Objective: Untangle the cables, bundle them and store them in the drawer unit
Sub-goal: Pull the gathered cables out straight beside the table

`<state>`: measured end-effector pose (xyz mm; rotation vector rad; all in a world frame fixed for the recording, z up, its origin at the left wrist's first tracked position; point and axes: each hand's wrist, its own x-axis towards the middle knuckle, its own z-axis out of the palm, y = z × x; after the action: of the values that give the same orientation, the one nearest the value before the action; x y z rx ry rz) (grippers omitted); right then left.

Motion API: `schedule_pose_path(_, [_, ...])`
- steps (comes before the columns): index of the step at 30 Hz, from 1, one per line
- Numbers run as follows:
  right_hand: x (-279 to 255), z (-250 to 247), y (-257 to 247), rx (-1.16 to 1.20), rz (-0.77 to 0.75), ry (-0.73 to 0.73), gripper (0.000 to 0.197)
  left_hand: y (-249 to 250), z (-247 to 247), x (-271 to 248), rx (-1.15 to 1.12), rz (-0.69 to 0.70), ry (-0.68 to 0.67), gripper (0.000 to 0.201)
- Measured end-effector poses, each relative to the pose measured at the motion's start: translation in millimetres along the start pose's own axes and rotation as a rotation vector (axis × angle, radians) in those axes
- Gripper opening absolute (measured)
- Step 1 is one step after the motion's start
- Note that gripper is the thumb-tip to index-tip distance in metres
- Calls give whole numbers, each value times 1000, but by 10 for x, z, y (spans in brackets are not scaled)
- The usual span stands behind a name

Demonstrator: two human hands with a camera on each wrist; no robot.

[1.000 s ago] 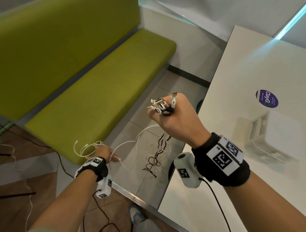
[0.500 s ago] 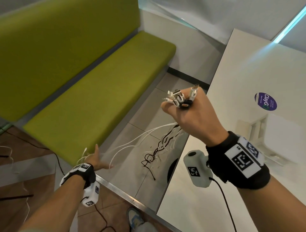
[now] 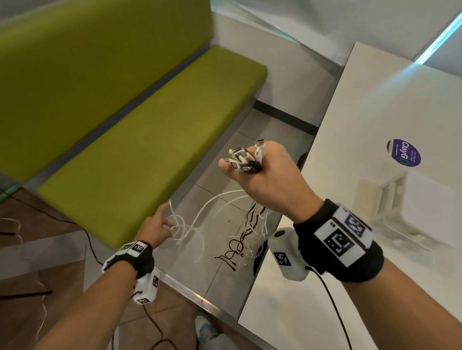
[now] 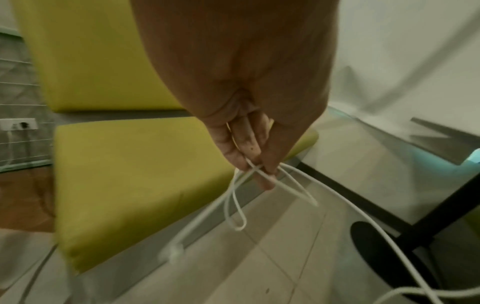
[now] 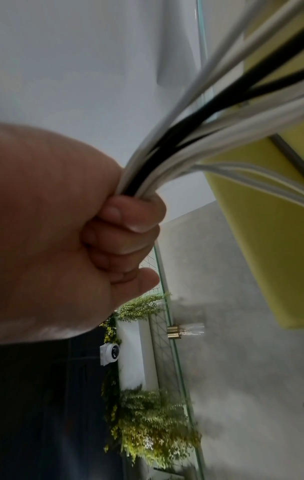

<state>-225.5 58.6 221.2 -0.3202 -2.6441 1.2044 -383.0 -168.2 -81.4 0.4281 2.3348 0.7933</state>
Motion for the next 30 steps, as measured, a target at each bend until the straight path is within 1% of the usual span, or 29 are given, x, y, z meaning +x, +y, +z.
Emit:
schedule_pose_path(1, [-1, 19, 13, -8, -2, -3, 51, 61, 1, 39, -45, 29, -11, 88])
schedule_pose_path(3, [-1, 40, 28, -34, -3, -6, 54, 148, -2, 101, -91, 106, -41, 82])
schedule_pose_path(6, [8, 42, 42, -77, 7, -16, 55, 279, -19, 146, -141, 208, -46, 59])
schedule_pose_path(8, [20, 52, 74, -108, 18, -24, 51, 412, -32, 132, -229, 253, -23, 44])
schedule_pose_path(9, [27, 61, 95, -133, 26, -42, 48, 471, -42, 123, -274, 269, -13, 44])
schedule_pose_path(11, [35, 92, 136, -182, 52, -87, 42, 609, -90, 94, -355, 308, -36, 49])
schedule_pose_path(13, [39, 120, 176, -199, 76, -111, 37, 773, -155, 47, -400, 364, -91, 41])
schedule_pose_path(14, [38, 130, 186, -202, 83, -117, 36, 844, -186, 37, -384, 392, -105, 36])
schedule_pose_path(16, [43, 144, 192, -212, 86, -116, 34, 919, -200, 88, -235, 414, -88, 37])
schedule_pose_path(17, [46, 137, 182, -211, 83, -108, 35, 913, -186, 141, -129, 394, -60, 37])
schedule_pose_path(18, [48, 125, 170, -201, 78, -94, 35, 881, -171, 196, -9, 362, -17, 32])
schedule_pose_path(20, [51, 82, 134, -176, 60, -55, 34, 758, -184, 287, 187, 245, 61, 23])
schedule_pose_path(21, [49, 46, 122, -169, 60, -33, 32, 687, -203, 316, 233, 176, 80, 24])
schedule_pose_path(23, [46, -40, 110, -143, 66, 10, 30, 548, -231, 327, 277, 67, 96, 34])
schedule_pose_path(25, [47, -119, 92, -95, 63, 53, 30, 398, -247, 300, 382, -37, 78, 42])
schedule_pose_path(27, [52, -160, 84, -66, 63, 91, 32, 314, -232, 242, 551, -129, -11, 40])
schedule_pose_path(28, [54, -161, 81, -56, 63, 105, 32, 320, -220, 213, 593, -147, -44, 40])
schedule_pose_path(30, [60, -128, 65, -34, 58, 122, 32, 431, -175, 175, 562, -127, -72, 47])
